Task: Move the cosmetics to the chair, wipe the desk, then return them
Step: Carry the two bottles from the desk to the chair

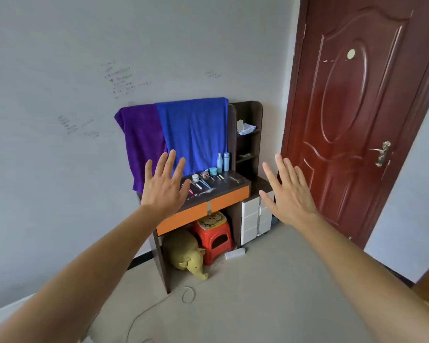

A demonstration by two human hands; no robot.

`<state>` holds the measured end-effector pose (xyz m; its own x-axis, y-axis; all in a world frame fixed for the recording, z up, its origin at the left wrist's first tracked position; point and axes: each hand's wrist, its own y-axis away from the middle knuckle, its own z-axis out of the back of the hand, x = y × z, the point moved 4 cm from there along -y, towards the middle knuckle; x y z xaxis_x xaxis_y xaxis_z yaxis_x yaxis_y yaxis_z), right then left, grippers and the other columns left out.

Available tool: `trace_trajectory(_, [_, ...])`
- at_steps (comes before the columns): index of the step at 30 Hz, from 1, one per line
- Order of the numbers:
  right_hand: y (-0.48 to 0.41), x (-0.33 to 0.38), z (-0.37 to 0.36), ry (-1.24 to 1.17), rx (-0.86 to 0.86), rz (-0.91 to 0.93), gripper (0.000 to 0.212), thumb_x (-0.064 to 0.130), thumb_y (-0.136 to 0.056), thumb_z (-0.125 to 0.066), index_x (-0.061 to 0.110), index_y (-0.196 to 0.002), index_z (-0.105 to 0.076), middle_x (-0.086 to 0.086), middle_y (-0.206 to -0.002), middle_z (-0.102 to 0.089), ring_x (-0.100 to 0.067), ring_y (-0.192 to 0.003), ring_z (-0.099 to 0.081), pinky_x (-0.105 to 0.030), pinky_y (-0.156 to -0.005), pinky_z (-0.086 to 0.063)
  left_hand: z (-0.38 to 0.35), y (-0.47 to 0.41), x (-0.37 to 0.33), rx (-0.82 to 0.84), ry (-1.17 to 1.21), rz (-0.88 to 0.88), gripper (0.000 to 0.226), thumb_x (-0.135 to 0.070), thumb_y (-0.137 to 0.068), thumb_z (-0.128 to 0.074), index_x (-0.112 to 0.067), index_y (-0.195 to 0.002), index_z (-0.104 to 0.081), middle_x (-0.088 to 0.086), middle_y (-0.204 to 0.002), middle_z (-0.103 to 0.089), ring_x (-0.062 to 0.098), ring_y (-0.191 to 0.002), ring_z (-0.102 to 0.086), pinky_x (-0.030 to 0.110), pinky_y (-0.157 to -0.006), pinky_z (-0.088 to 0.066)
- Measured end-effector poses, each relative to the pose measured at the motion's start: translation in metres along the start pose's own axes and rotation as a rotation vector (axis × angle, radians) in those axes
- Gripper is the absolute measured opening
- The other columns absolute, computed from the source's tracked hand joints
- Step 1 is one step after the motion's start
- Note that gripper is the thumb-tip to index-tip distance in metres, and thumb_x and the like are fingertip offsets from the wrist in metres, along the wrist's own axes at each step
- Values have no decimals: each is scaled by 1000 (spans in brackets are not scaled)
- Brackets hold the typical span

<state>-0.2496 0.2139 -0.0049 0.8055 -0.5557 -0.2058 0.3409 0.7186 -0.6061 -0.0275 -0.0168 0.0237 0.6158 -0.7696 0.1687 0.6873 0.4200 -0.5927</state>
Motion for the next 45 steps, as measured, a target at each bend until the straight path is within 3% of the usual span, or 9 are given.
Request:
trace_trajectory(7, [-59, 16, -94, -67, 48, 12, 76, 53, -101, -38, 15, -161, -12, -22, -166, -5, -39, -151, -17, -53, -120, -24, -86, -29, 29, 48, 6, 30, 63, -52, -100, -24, -17, -153, -30, 11, -161, -22, 30, -148, -20, 59, -117, -17])
trace_trajectory(15, [-156, 33, -212, -59, 217, 48, 75, 52, -101, -39, 15, -161, -13, -22, -166, -6, -38, -151, -20, -51, -119, -27, -209, -119, 67, 131, 95, 9, 65, -54, -101, -20, -16, -152, -30, 11, -162, -21, 30, -149, -20, 60, -116, -20])
trace_trajectory(27, [-292, -54, -368, -130, 260, 20, 73, 53, -101, -42, 17, -160, -19, -22, -165, -12, -38, -148, -26, -49, -116, -33, -369, -293, 15, 218, 175, -39, 63, -51, -100, -30, -14, -151, -33, 11, -161, -22, 30, -148, -22, 58, -115, -22])
trace_trajectory(39, [-464, -138, -568, -295, 428, 77, 79, 60, -98, -41, 27, -160, -3, -15, -167, -2, -34, -148, -27, -45, -99, -50, -496, -467, -18, 297, 152, 16, 64, -53, -97, -25, -18, -146, -44, 14, -159, -29, 35, -144, -30, 61, -111, -26])
trace_trajectory(45, [-509, -130, -667, -352, 499, 122, 84, 64, -97, -40, 24, -160, -3, -12, -168, -4, -31, -146, -33, -38, -92, -54, -597, -501, -14, 369, 220, 81, 57, -45, -100, -43, -18, -150, -38, 13, -161, -23, 34, -145, -27, 57, -112, -26])
